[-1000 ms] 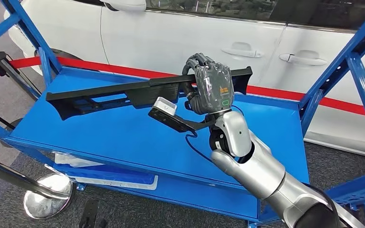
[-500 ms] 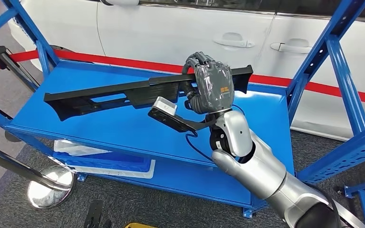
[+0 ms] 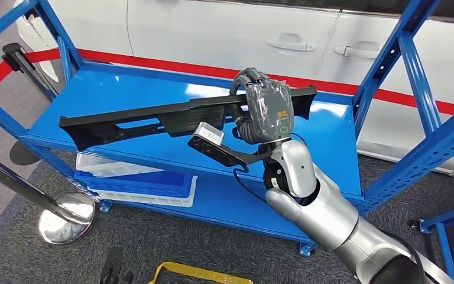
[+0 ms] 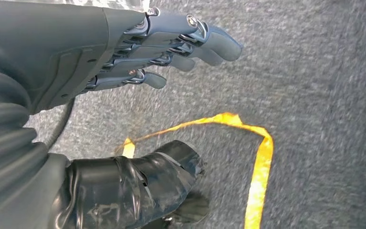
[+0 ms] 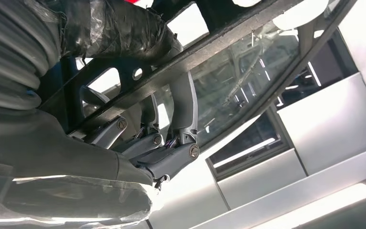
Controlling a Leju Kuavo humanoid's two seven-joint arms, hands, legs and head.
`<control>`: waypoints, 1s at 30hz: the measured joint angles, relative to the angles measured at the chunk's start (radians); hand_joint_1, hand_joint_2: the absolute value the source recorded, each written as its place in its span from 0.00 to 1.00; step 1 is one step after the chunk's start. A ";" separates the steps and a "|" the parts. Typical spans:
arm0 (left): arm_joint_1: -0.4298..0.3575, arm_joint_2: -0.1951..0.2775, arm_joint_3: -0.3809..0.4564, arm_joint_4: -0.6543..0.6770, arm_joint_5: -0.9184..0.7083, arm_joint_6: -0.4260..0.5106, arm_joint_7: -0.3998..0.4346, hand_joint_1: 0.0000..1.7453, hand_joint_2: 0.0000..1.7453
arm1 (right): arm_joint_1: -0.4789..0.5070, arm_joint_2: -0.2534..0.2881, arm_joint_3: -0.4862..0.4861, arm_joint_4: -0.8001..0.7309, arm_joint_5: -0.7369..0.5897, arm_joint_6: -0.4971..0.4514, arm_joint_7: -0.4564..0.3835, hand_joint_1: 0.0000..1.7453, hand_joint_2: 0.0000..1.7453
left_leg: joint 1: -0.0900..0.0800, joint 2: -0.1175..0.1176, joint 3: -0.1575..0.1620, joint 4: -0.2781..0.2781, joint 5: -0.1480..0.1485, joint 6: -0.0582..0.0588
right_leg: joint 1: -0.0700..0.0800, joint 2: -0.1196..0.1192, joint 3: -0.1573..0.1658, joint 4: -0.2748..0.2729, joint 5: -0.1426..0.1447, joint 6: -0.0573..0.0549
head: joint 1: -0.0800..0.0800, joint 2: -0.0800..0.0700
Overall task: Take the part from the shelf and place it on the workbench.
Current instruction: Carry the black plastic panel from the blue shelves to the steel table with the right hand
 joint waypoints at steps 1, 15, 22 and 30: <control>0.000 0.000 0.000 0.000 0.000 0.000 0.000 0.00 1.00 | 0.000 -0.001 0.000 -0.002 -0.001 -0.001 0.001 1.00 1.00 | 0.001 -0.001 -0.014 0.013 0.003 -0.006 | 0.001 0.001 0.031 -0.049 -0.004 -0.002 | 0.000 0.000; 0.000 -0.002 -0.005 0.000 0.001 0.009 0.001 0.00 1.00 | -0.003 -0.012 -0.003 -0.017 -0.074 -0.006 0.016 1.00 1.00 | 0.005 -0.004 0.037 0.171 -0.117 -0.028 | 0.023 0.001 -0.090 -0.093 0.103 -0.066 | -0.004 0.000; -0.003 0.002 -0.012 0.000 0.003 0.010 -0.001 0.00 1.00 | -0.003 -0.025 -0.013 -0.028 -0.108 -0.008 0.011 1.00 1.00 | -0.010 -0.001 0.133 -0.030 -0.094 0.009 | 0.013 -0.002 -0.113 -0.088 0.109 -0.032 | -0.004 0.000; 0.003 0.004 -0.017 0.000 0.016 -0.002 -0.009 0.00 1.00 | 0.012 -0.043 -0.019 -0.032 -0.123 -0.009 0.002 1.00 1.00 | -0.002 0.001 0.048 -0.007 -0.042 0.005 | 0.002 -0.001 -0.057 0.036 0.032 -0.009 | 0.000 0.000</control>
